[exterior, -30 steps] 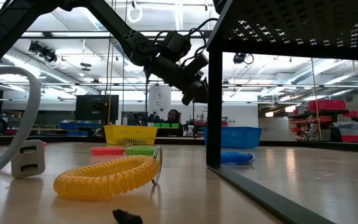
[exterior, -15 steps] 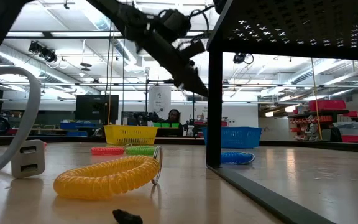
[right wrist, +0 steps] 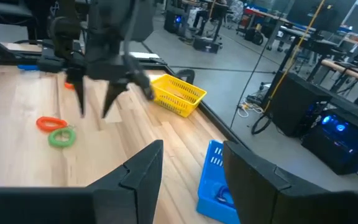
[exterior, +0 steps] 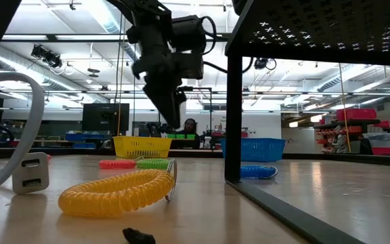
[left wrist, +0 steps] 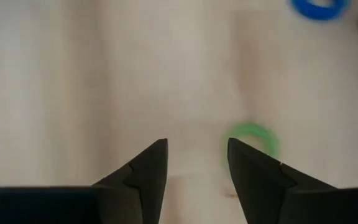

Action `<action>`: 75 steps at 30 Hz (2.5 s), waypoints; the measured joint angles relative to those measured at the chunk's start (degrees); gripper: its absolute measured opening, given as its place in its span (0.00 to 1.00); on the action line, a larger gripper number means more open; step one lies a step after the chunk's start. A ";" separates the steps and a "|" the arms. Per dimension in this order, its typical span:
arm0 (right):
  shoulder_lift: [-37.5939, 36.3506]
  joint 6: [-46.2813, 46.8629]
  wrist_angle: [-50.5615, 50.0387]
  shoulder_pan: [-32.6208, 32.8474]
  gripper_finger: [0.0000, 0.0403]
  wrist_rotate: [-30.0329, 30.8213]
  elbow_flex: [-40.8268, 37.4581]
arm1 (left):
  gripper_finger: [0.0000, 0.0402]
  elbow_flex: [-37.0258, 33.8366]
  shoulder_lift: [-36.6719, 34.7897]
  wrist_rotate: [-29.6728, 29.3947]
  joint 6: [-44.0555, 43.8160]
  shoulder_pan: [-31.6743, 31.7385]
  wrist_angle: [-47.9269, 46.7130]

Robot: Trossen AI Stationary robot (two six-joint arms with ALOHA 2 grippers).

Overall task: Pick & Place Office Desk Supplies
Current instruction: Put the green spring keychain into the blue basket

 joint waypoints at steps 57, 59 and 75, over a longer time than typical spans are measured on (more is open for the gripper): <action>2.21 -6.01 9.31 -16.34 0.44 -20.01 0.00 | 0.02 0.04 -10.11 -21.05 0.75 -1.44 24.78; 2.21 -8.99 12.60 -20.65 0.44 -26.15 0.00 | 0.02 0.04 -10.11 -17.77 1.99 0.22 29.30; 17.22 -8.93 37.61 -60.11 0.44 -69.97 0.00 | 0.02 0.09 -5.57 -5.87 2.10 11.82 55.64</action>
